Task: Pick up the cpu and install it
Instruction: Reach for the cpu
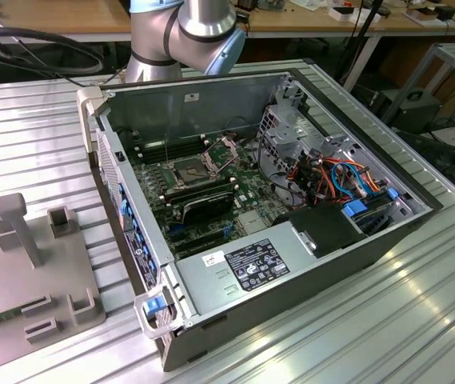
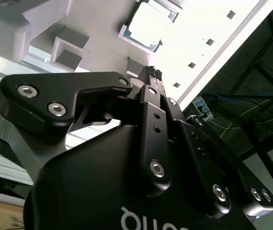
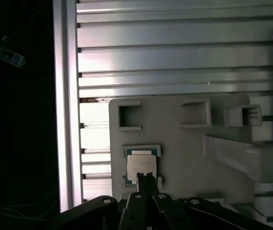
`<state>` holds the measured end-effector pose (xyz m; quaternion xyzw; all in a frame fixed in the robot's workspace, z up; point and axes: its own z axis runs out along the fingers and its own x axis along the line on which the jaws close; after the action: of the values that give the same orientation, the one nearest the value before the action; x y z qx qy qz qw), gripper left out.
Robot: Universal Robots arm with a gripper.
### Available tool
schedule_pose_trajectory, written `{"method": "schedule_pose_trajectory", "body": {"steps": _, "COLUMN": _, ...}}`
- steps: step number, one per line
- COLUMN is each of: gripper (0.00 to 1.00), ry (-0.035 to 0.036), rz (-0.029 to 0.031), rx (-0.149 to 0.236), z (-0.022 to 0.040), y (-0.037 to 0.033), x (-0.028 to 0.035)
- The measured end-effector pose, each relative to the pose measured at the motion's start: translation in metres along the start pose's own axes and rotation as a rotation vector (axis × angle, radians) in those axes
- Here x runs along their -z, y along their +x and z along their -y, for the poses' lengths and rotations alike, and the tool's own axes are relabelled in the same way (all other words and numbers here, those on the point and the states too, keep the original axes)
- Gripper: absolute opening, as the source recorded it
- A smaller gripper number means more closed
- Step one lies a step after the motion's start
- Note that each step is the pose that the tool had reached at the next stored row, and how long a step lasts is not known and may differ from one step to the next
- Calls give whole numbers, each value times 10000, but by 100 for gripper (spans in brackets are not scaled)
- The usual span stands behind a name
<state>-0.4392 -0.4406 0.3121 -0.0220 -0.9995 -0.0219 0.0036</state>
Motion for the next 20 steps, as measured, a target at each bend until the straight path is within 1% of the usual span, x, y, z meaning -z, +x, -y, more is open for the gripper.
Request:
{"method": "schedule_pose_trajectory", "body": {"steps": 3, "gripper": 11, "ry": 0, "rz": 0, "rx": 0, "z": 4, "y": -1, "x": -61}}
{"method": "schedule_pose_trajectory", "body": {"steps": 6, "gripper": 11, "ry": -1, "rz": 1, "rx": 2, "z": 23, "y": -1, "x": -83}}
{"method": "schedule_pose_trajectory", "body": {"steps": 8, "gripper": 11, "ry": -1, "rz": 1, "rx": 1, "z": 73, "y": 1, "x": -98}}
{"method": "schedule_pose_trajectory", "body": {"steps": 9, "gripper": 11, "ry": -2, "rz": 3, "rx": 0, "z": 86, "y": 0, "x": -114}}
{"method": "schedule_pose_trajectory", "body": {"steps": 13, "gripper": 11, "ry": 0, "rz": 1, "rx": 0, "z": 96, "y": 0, "x": -174}}
{"method": "schedule_pose_trajectory", "body": {"steps": 15, "gripper": 11, "ry": 1, "rz": -1, "rx": 0, "z": 97, "y": 0, "x": -187}}
{"method": "schedule_pose_trajectory", "body": {"steps": 18, "gripper": 11, "ry": 2, "rz": -2, "rx": 0, "z": 97, "y": 0, "x": -188}}
{"method": "schedule_pose_trajectory", "body": {"steps": 20, "gripper": 11, "ry": -1, "rz": 3, "rx": 0, "z": 98, "y": -1, "x": -212}}
